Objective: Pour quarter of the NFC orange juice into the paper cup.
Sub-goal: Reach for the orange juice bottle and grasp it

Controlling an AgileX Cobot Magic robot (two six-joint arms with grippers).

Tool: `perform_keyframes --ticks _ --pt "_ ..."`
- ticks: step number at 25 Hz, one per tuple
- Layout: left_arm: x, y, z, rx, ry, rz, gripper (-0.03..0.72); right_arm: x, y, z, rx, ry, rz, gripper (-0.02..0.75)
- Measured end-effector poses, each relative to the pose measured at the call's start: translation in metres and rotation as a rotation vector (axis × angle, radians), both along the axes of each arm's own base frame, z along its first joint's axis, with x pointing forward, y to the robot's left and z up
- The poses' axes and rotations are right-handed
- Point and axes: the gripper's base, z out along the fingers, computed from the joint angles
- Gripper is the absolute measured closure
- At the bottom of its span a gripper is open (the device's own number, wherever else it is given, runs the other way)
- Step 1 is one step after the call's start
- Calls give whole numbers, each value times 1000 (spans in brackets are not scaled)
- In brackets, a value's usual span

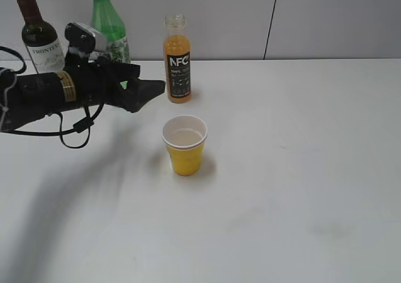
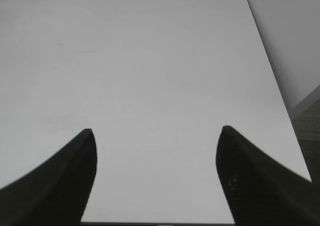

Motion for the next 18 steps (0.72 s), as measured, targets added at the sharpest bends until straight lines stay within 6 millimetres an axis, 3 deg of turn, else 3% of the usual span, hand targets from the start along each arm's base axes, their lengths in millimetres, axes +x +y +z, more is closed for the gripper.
perform_keyframes --ticks 11,18 --pt "27 -23 -16 -3 -11 -17 23 0 0 0 0 0 0 148" --pt "40 -21 -26 -58 48 119 23 0 0 0 0 0 0 148"
